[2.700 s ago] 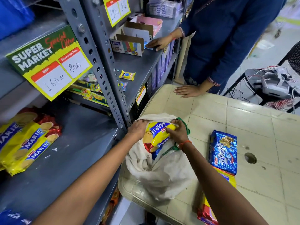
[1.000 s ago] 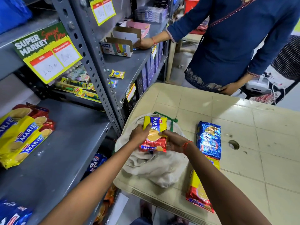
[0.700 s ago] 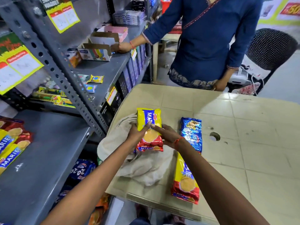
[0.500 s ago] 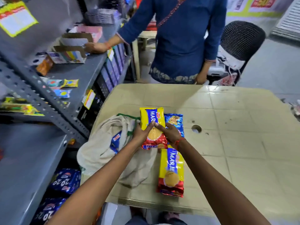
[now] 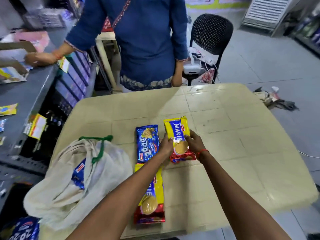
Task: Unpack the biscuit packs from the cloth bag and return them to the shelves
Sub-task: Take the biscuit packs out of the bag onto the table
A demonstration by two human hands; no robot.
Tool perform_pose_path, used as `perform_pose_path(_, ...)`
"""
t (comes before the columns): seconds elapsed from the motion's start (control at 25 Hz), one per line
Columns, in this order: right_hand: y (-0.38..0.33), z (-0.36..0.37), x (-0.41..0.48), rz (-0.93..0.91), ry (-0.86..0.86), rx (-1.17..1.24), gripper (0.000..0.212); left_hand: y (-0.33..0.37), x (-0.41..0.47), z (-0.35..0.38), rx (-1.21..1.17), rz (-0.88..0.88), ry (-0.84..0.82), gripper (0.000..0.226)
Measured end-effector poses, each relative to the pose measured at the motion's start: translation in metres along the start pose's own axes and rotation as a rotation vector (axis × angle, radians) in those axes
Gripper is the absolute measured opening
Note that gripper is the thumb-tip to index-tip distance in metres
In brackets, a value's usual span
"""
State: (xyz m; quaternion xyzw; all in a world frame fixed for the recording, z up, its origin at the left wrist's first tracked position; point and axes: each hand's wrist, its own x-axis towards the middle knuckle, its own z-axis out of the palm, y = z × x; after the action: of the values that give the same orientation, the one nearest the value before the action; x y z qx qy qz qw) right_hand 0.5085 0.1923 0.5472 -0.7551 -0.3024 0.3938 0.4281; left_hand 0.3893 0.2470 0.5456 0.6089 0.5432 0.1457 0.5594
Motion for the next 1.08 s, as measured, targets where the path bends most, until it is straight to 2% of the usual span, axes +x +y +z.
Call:
perform_pose_path(0.16, 0.015, -0.008, 0.016, 0.096, -0.053, -0.154, 0.049, 0.001, 0.019, 0.022, 0.098, -0.009, -0.082, 0.038)
perform_pose_path(0.28, 0.017, -0.006, 0.01, 0.102, -0.045, -0.17, 0.053, 0.005, 0.017, 0.024, 0.096, -0.015, -0.13, 0.041)
perform_pose_path(0.4, -0.001, 0.011, 0.001, 0.023, 0.088, -0.3, 0.052, 0.0, 0.009, 0.01, 0.058, -0.039, -0.009, 0.037)
perform_pose_path(0.48, -0.021, 0.032, -0.005, -0.042, 0.103, -0.328, 0.046, -0.004, 0.001, -0.015, -0.018, -0.041, 0.12, 0.031)
perform_pose_path(0.64, -0.063, 0.085, -0.015, -0.121, -0.035, -0.352, 0.034, -0.02, -0.023, -0.088, -0.146, -0.006, 0.279, 0.026)
perform_pose_path(0.76, -0.093, 0.145, -0.031, -0.151, -0.211, -0.354, 0.029, -0.042, -0.05, -0.152, -0.18, -0.019, 0.43, 0.027)
perform_pose_path(0.84, -0.11, 0.191, -0.05, -0.178, -0.327, -0.305, 0.027, -0.064, -0.071, -0.191, -0.09, -0.025, 0.593, 0.026)
perform_pose_path(0.92, -0.121, 0.234, -0.073, -0.237, -0.419, -0.303, 0.023, -0.094, -0.089, -0.221, 0.087, -0.107, 0.693, 0.025)
perform_pose_path(1.0, -0.121, 0.269, -0.092, -0.288, -0.534, -0.367, 0.021, -0.122, -0.102, -0.236, 0.262, -0.25, 0.628, 0.029)
perform_pose_path(1.08, -0.11, 0.297, -0.108, -0.316, -0.664, -0.526, 0.023, -0.147, -0.114, -0.247, 0.414, -0.313, 0.517, 0.037)
